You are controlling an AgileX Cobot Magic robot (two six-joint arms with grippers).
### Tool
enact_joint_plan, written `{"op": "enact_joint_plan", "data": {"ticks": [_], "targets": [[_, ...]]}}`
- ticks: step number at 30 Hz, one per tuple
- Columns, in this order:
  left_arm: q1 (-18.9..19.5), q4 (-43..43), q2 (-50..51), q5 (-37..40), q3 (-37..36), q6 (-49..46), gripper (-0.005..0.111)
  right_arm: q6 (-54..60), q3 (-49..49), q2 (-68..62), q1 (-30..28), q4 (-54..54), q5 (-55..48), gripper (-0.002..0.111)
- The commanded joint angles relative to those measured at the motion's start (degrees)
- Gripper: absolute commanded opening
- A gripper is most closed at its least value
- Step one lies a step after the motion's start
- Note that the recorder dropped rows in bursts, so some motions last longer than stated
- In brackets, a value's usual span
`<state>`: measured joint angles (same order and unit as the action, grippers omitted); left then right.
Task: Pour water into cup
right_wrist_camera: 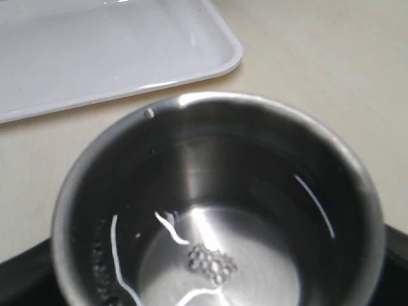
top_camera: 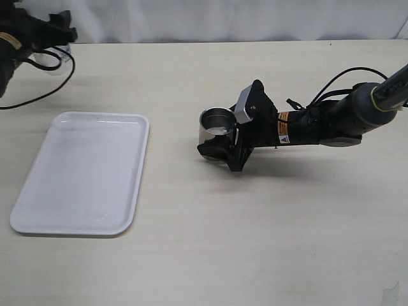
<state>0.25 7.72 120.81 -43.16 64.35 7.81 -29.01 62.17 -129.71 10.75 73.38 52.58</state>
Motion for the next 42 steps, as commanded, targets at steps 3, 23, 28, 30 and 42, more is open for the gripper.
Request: {"op": "enact_joint_plan", "data": {"ticks": [3, 23, 28, 30, 42], "targets": [[6.7, 2.2, -0.3, -0.4, 0.4, 4.3, 0.000, 0.3, 0.1, -0.3, 0.0, 0.7, -0.2, 0.004], [14.2, 17.5, 13.1, -6.8, 6.0, 2.9, 0.000, 0.3, 0.1, -0.3, 0.0, 1.0, -0.4, 0.004], [14.2, 16.2, 13.1, -8.6, 6.0, 5.5, 0.000, 0.3, 0.1, -0.3, 0.0, 1.0, -0.4, 0.004], [14.2, 15.1, 13.1, -8.6, 6.0, 6.7, 0.000, 0.3, 0.1, -0.3, 0.0, 1.0, -0.4, 0.004], [14.2, 15.1, 13.1, -7.7, 6.0, 7.2, 0.023, 0.3, 0.1, -0.3, 0.0, 1.0, -0.4, 0.004]]}}
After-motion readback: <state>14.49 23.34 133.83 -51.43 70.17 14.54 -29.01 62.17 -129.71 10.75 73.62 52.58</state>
